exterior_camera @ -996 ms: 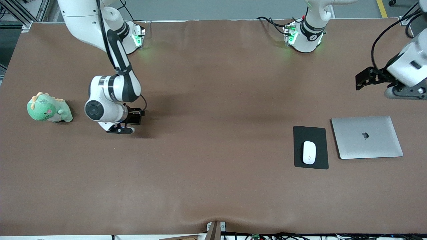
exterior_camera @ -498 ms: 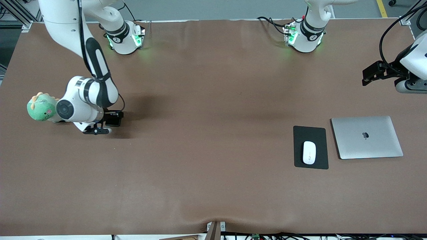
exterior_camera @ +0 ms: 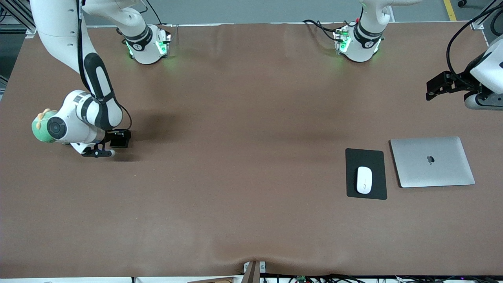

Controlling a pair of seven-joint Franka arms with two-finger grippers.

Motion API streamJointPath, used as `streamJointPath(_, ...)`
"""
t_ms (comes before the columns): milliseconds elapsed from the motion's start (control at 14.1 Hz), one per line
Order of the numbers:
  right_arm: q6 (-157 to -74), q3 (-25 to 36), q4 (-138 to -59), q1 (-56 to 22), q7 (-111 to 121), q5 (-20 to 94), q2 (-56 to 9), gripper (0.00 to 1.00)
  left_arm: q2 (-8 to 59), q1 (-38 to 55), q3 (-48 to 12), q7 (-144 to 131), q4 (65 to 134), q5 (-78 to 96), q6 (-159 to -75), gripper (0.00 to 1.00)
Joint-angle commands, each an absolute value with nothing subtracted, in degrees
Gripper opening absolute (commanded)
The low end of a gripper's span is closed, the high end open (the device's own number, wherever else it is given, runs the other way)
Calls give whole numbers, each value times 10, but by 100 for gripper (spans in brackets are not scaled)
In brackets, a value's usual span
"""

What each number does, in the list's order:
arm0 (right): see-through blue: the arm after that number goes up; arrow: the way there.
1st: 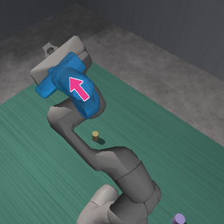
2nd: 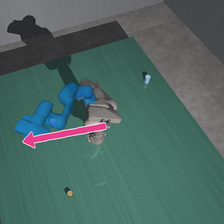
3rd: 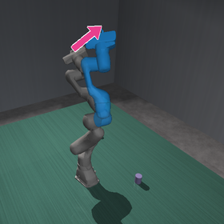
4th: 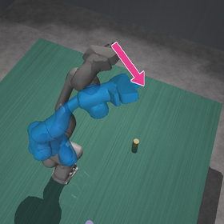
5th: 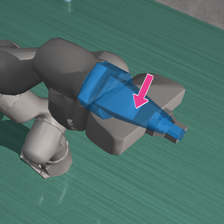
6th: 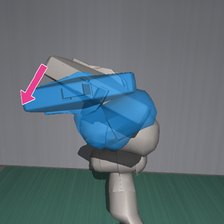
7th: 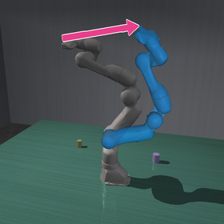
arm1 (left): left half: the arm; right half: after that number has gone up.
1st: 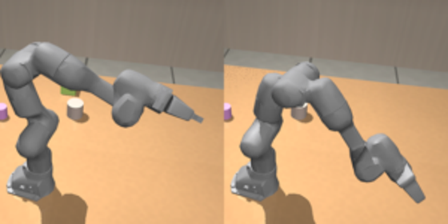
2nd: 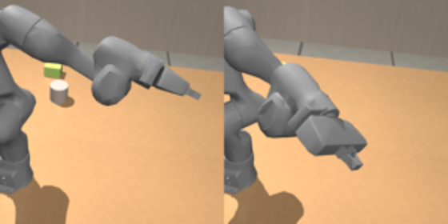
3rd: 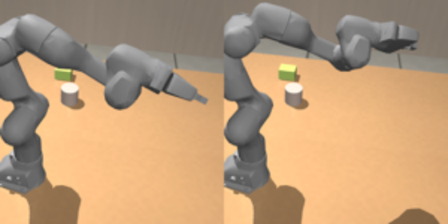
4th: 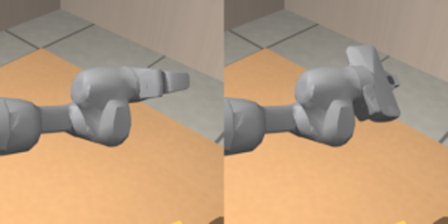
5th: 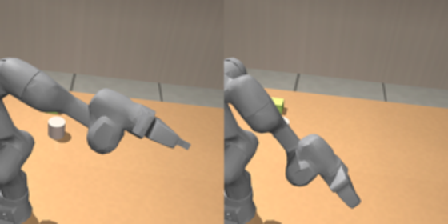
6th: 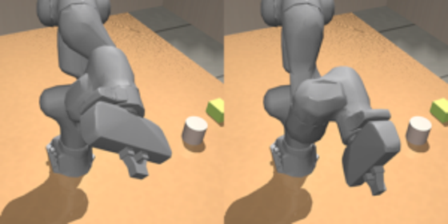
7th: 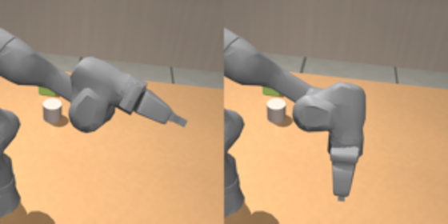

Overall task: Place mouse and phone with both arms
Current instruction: 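Carry the black phone with the right gripper beside the green plush toy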

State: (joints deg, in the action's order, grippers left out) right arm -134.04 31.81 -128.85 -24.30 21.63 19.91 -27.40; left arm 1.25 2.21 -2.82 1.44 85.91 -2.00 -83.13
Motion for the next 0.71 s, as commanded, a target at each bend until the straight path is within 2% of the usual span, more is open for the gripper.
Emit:
streamJointPath(0, -1359, 314, -1307, -232, 222, 193, -271, 0, 13, 28, -24, 29, 858, -9, -843, 100)
streamJointPath(71, -1357, 314, -1306, -233, 223, 193, -271, 22, 13, 28, -24, 29, 858, -9, -845, 100)
streamJointPath(213, -1347, 314, -1301, -233, 260, 193, -270, 100, 13, 26, -23, 30, 858, -16, -841, 100)
streamJointPath(427, -1344, 313, -1295, -236, 312, 194, -272, 100, 16, 25, -23, 30, 853, -18, -841, 100)
streamJointPath(640, -1324, 314, -1253, -234, 309, 194, -268, 100, 16, 25, -24, 30, 854, -17, -840, 100)
